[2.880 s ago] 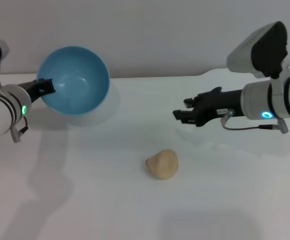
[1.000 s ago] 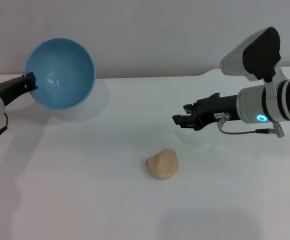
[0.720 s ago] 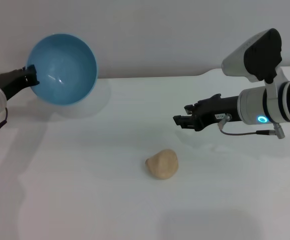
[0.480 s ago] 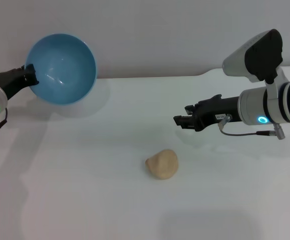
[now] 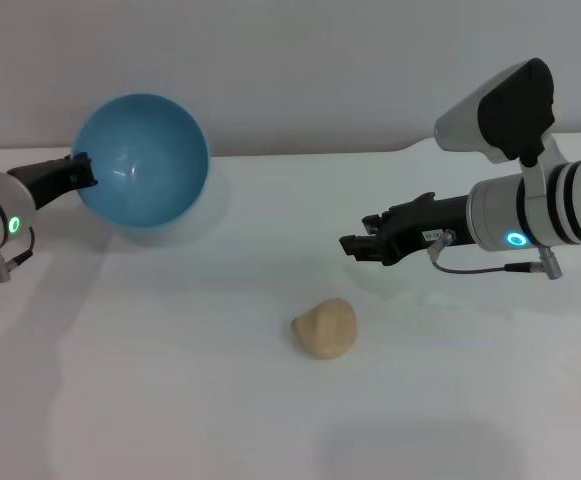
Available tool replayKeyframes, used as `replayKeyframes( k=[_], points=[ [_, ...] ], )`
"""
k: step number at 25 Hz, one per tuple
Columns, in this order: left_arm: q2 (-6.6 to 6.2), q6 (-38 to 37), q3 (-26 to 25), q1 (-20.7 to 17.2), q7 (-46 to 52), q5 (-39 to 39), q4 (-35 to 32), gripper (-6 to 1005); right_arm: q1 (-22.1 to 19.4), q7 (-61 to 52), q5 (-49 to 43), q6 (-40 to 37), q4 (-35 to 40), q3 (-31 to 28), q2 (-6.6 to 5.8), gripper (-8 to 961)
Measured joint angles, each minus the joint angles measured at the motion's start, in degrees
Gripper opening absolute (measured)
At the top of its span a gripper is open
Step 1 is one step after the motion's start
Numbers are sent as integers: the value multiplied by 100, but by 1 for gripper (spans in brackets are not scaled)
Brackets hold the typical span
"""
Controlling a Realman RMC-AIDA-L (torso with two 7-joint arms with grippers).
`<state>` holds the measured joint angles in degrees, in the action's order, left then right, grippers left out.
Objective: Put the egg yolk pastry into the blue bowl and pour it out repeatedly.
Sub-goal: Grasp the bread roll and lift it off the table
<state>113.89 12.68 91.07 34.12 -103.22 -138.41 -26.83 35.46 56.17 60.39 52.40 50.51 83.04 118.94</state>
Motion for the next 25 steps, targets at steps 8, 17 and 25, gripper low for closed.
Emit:
replayKeyframes(
  k=[8,17,25],
  points=[
    [-53,-81,150,163,86,321,-2,16,46,-13,-4,-25,-147,10,-11,358],
    [42,-387,76,268,65,1055,-131,15,44,-18,-4,-86,-167,-32,-12,357],
    [358,-1027,-580,220,-309,2519,-665,15,63,-19,-4,-112,-263,-41,-13,355]
  ],
)
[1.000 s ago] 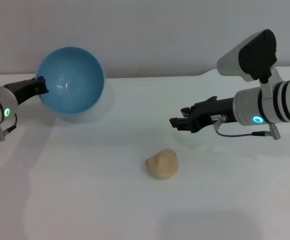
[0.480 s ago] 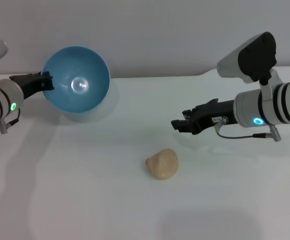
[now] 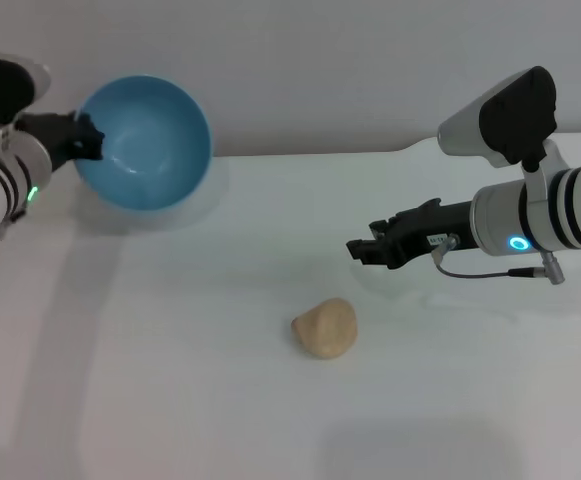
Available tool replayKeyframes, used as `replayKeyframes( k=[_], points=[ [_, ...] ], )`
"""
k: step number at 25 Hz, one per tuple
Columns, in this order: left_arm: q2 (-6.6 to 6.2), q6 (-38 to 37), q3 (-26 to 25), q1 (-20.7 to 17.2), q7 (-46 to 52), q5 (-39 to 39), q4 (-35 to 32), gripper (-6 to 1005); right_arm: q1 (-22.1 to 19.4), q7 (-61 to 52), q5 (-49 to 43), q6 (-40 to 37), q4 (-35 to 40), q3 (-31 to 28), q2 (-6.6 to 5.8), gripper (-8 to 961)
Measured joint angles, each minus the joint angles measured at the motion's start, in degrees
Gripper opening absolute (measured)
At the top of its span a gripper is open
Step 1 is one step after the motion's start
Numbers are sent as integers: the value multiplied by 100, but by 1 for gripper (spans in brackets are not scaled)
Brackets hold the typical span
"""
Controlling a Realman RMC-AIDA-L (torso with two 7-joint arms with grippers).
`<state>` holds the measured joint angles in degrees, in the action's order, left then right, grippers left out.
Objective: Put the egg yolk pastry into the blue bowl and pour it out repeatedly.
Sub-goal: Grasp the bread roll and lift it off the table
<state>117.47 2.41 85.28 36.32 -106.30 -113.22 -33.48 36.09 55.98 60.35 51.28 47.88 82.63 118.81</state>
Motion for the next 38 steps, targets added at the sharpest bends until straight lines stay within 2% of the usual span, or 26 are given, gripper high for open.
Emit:
replayKeyframes(
  k=[6,9,11,12,13,14,16,20,24,28,30,32,33,34,35,38],
  points=[
    [44,-632,29,8,-282,691,-279,16,-7,0,-1,-58,0,-2,-7,355],
    [55,-965,111,-109,-283,944,-517,16,-21,0,-3,-62,-13,-2,-8,354],
    [61,-1188,274,-175,-269,1139,-618,16,-25,0,-4,-66,-15,-2,-8,354],
    [63,-1444,537,-221,-247,1309,-677,16,-25,0,-4,-66,-15,-2,-8,354],
    [63,-1444,537,-221,-247,1309,-677,16,-24,0,-6,-75,-16,-2,-8,354],
    [73,-1928,953,-254,-198,1519,-701,15,-16,0,-6,-100,-16,-2,-8,353],
    [77,-2139,1143,-266,-139,1601,-705,15,-12,0,-6,-112,-16,-2,-8,353],
    [70,-3058,1955,-362,854,2280,-710,15,0,0,-6,-140,-23,-2,-8,353],
    [54,-3321,2097,-484,1917,2756,-721,16,-1,0,-6,-153,-25,-2,-7,352],
    [36,-2793,1806,-550,2943,2761,-723,16,-6,0,-6,-194,-25,-2,-8,351],
    [31,-2406,1535,-588,3329,2751,-725,15,-6,0,-6,-213,-25,-1,-7,351],
    [31,-1696,1017,-612,3661,2719,-734,15,-6,0,-6,-222,-24,-1,-7,351],
    [31,-1696,1017,-612,3661,2719,-734,15,-4,0,-6,-237,-24,-2,-8,351],
    [31,-1243,655,-617,3800,2710,-735,15,-2,0,-6,-251,-22,-1,-7,351],
    [33,-351,-63,-624,3932,2712,-735,16,-1,0,-6,-271,-19,-1,-7,350],
    [35,5,-363,-630,3932,2725,-738,16,0,0,-6,-298,-15,-1,-7,350]
  ],
)
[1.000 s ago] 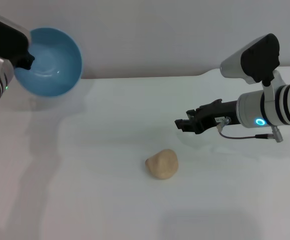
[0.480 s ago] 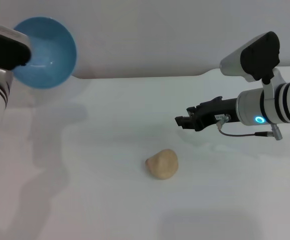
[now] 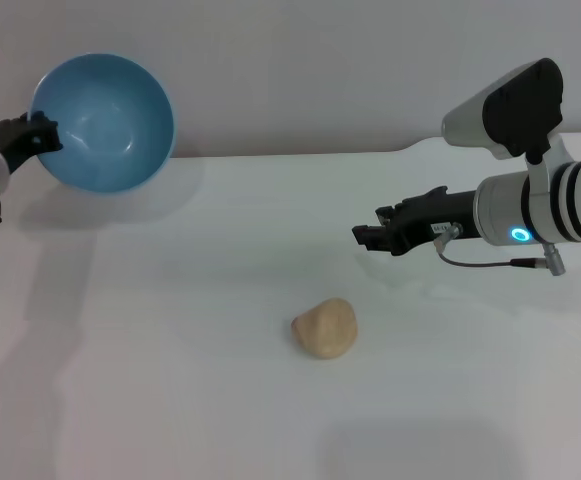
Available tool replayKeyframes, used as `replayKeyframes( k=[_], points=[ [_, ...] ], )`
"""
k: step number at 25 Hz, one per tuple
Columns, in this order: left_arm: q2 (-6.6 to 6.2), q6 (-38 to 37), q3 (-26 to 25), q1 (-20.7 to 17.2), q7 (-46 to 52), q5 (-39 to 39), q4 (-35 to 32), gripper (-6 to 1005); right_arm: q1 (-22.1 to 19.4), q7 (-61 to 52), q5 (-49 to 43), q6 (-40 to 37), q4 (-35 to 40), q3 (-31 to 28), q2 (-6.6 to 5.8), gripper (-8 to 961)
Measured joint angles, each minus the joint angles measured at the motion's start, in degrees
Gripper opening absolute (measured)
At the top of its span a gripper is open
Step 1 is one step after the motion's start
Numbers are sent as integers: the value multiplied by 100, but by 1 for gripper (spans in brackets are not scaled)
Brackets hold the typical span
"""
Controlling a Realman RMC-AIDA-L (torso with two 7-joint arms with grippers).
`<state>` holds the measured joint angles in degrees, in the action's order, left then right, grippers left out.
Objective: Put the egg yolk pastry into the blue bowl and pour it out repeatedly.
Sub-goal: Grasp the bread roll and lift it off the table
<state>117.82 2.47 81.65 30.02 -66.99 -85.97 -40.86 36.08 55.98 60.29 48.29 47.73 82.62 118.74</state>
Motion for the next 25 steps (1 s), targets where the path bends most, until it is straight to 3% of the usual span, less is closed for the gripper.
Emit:
replayKeyframes(
  k=[3,8,13,18,25],
  points=[
    [15,-276,189,-13,-159,116,-7,15,5,0,1,-59,1,0,0,350],
    [1,-1686,1359,-63,-201,289,-114,14,6,0,4,-141,7,-2,0,349],
    [-2,-3374,2630,-210,675,1644,-167,15,5,0,8,-221,-4,-9,0,348],
    [-14,-3833,2870,-358,1976,2571,-112,16,3,0,10,-285,-9,-16,0,347],
    [-27,-3954,2852,-508,3704,3009,75,16,4,37,10,-445,20,-18,0,346]
  ],
)
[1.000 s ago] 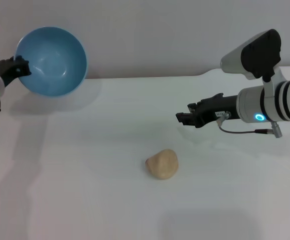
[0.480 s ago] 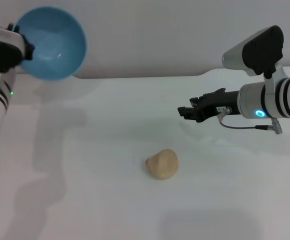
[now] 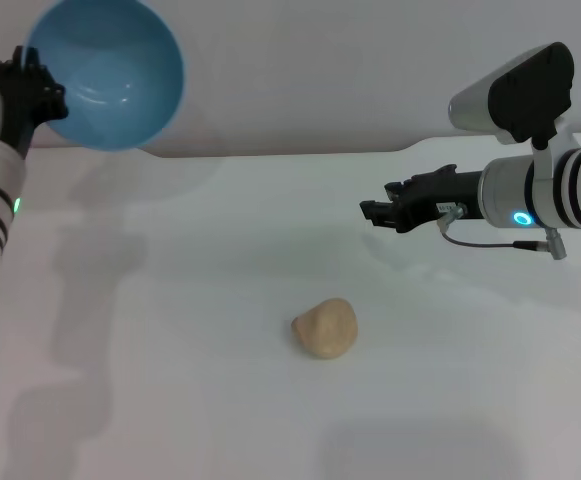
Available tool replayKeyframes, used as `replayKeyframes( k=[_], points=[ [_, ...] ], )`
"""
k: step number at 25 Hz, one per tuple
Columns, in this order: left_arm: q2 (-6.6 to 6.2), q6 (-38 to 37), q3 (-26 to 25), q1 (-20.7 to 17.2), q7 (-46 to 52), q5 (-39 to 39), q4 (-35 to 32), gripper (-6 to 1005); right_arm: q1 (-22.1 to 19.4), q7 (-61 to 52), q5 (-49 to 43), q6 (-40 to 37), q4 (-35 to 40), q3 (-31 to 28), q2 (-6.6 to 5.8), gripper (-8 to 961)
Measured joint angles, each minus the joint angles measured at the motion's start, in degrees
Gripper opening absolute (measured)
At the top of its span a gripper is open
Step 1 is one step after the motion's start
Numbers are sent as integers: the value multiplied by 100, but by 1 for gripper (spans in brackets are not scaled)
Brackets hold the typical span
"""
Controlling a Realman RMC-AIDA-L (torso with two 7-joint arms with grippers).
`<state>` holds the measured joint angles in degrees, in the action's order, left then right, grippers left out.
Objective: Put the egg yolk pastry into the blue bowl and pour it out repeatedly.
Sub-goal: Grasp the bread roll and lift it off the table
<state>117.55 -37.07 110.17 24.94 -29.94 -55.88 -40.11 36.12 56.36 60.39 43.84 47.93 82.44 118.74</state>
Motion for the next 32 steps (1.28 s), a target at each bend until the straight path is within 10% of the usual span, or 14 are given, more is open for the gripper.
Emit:
replayKeyframes(
  k=[14,32],
  points=[
    [-23,358,-28,-243,2623,194,-77,16,-11,16,-3,-226,24,0,-10,344],
    [-508,4861,-1244,-6,2207,469,-1423,15,0,33,-51,-419,24,0,-18,342]
  ],
)
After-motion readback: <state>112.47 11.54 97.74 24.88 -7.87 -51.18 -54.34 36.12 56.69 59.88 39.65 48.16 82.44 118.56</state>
